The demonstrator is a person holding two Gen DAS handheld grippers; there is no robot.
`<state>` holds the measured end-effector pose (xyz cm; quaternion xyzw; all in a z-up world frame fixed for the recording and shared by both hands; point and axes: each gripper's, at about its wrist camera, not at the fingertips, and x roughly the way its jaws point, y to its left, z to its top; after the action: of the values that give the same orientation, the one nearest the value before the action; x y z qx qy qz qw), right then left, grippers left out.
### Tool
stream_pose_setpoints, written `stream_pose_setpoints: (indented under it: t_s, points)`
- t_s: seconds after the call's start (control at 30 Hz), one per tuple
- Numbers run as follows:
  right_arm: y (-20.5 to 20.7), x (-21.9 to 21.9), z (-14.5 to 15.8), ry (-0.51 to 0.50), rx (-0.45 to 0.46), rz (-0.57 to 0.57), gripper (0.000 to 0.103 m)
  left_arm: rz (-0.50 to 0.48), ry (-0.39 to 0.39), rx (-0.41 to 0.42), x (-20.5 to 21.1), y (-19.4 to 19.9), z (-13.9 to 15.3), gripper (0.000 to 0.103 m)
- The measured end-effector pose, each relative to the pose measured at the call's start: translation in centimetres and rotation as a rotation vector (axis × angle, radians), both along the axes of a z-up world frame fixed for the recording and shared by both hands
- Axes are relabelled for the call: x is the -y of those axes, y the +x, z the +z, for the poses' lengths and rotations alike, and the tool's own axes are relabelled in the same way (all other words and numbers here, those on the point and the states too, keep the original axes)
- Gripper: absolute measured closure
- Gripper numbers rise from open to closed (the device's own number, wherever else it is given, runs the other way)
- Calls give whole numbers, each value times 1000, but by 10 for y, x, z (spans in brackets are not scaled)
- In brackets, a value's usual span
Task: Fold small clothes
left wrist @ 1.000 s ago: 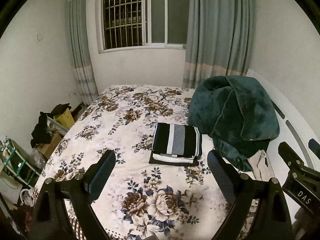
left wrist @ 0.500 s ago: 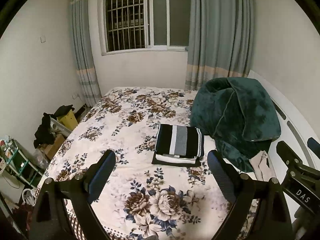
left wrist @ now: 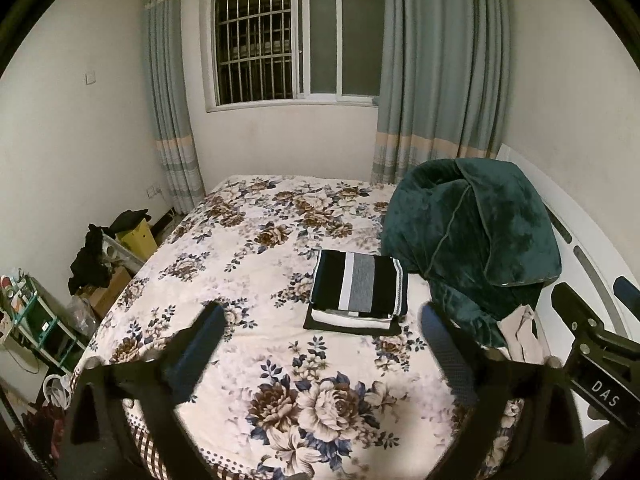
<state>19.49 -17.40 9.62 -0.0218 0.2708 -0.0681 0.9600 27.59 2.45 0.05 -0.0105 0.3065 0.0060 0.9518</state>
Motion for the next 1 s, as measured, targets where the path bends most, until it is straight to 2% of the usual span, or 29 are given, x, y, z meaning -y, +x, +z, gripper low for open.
stream_pose_setpoints:
  t_s: [0.27,1.0]
  points:
    - [0,-1,3,-4,2,5,0,26,-5,20,-2,-10,13,0]
    - [-3,-5,2,-8,5,5,0,43,1,15,-3,-11,13,0]
